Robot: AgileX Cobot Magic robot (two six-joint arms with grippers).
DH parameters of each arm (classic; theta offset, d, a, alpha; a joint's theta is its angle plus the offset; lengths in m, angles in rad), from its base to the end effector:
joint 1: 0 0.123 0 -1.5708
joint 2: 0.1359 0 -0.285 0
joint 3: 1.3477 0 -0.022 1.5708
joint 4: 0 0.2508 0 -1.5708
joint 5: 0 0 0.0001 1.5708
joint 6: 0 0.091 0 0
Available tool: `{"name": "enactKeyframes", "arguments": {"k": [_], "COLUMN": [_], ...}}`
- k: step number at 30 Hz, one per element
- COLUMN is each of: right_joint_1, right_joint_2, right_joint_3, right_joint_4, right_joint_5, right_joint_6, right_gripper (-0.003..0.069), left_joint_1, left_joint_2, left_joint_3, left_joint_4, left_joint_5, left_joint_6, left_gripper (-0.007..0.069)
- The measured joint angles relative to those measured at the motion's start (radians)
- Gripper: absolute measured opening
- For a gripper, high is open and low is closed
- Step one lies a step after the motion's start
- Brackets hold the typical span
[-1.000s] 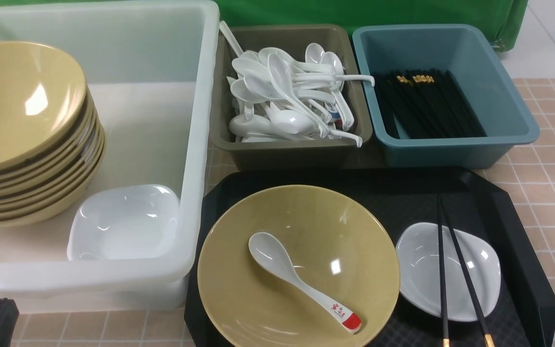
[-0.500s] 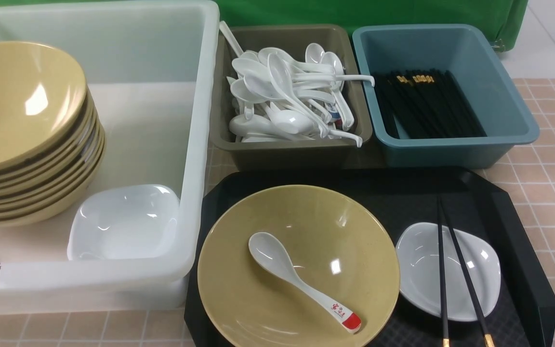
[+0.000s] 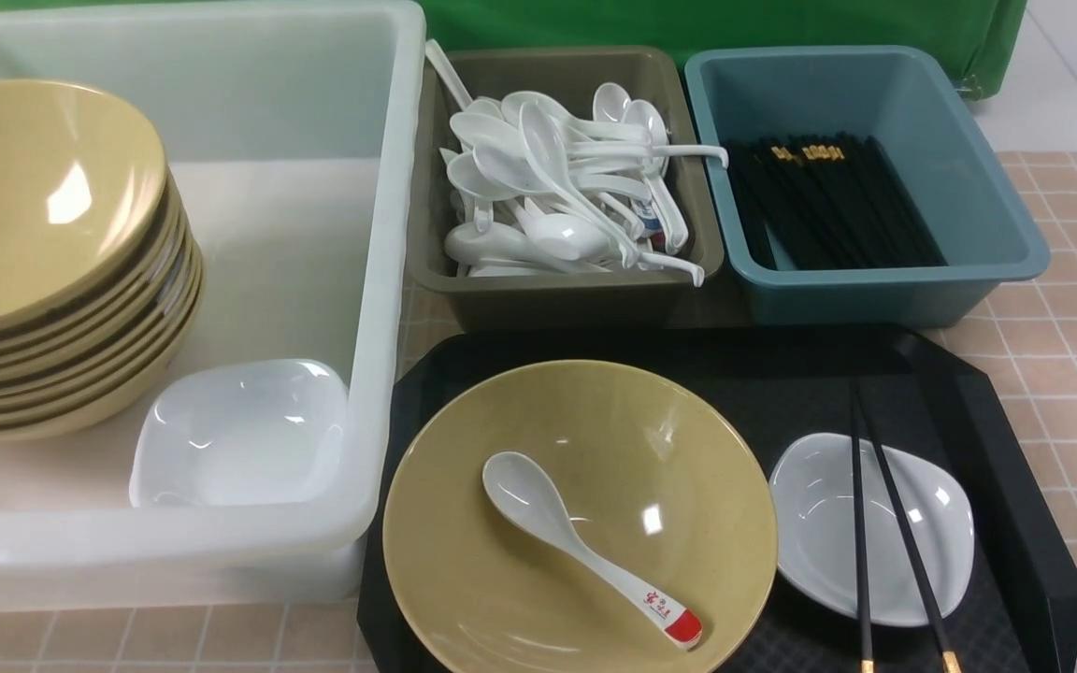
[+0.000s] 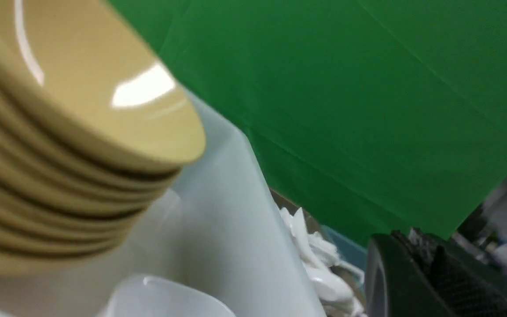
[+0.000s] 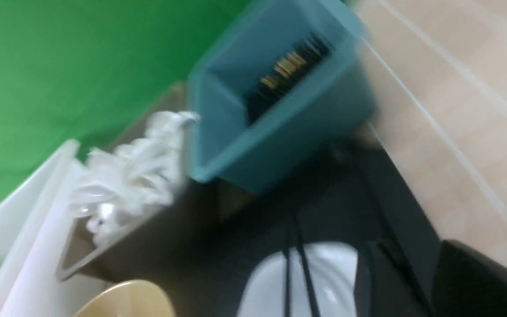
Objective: On brown table put chopsticks spoon bowls plates into blue grey white boxes.
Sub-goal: 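Move the grippers toward the tableware on the black tray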
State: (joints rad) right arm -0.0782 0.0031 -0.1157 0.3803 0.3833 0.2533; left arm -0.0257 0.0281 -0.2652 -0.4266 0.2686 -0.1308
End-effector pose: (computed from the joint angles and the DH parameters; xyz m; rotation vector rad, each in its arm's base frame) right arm 0.0490 0.0089 0.2195 0.4915 1.6846 0.5093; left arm 0.0394 -0.0111 0.2773 -0.3005 1.4861 -0.5401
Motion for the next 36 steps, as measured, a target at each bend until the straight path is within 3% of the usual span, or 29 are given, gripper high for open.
{"name": "enactKeyframes", "arguments": {"k": [6,9,12,15,19,23,28,31,35,36], "right_joint_1": [0.004,0.01,0.02,0.088,0.232,0.365,0.42,0.421,0.421,0.421], "right_joint_2": [0.291,0.463,0.662,0.859,1.024,1.162,1.272,1.357,1.442,1.447], "right_joint_3": [-0.263,-0.377,-0.538,-0.68,-0.768,-0.786,-0.789,-0.805,-0.858,-0.861], "right_joint_4": [0.009,0.008,0.004,-0.007,-0.077,-0.186,-0.262,-0.286,-0.304,-0.304], "right_joint_5": [0.07,0.155,0.342,0.499,0.586,0.561,0.495,0.485,0.523,0.528], "right_joint_6": [-0.382,-0.481,-0.595,-0.65,-0.641,-0.533,-0.425,-0.379,-0.334,-0.332], "right_gripper": [0.0059,0.0037,0.0036,0.0036,0.0037,0.0042,0.0079,0.0183,0.0346,0.0354], "left_joint_1": [0.0,0.0,-0.003,-0.073,-0.252,-0.431,-0.575,-0.647,-0.671,-0.672], "left_joint_2": [0.358,0.52,0.708,0.889,1.041,1.157,1.262,1.339,1.397,1.399], "left_joint_3": [-0.224,-0.339,-0.476,-0.638,-0.757,-0.808,-0.816,-0.816,-0.816,-0.816], "left_joint_4": [0.291,0.371,0.415,0.418,0.377,0.367,0.367,0.367,0.367,0.366], "left_joint_5": [0.256,0.384,0.531,0.674,0.732,0.718,0.651,0.602,0.596,0.596], "left_joint_6": [0.045,0.068,0.124,0.202,0.301,0.374,0.412,0.421,0.426,0.427], "left_gripper": [0.0001,0.0001,0.0001,0.0001,0.0001,0.0001,0.0001,0.0001,0.0001,0.0001]}}
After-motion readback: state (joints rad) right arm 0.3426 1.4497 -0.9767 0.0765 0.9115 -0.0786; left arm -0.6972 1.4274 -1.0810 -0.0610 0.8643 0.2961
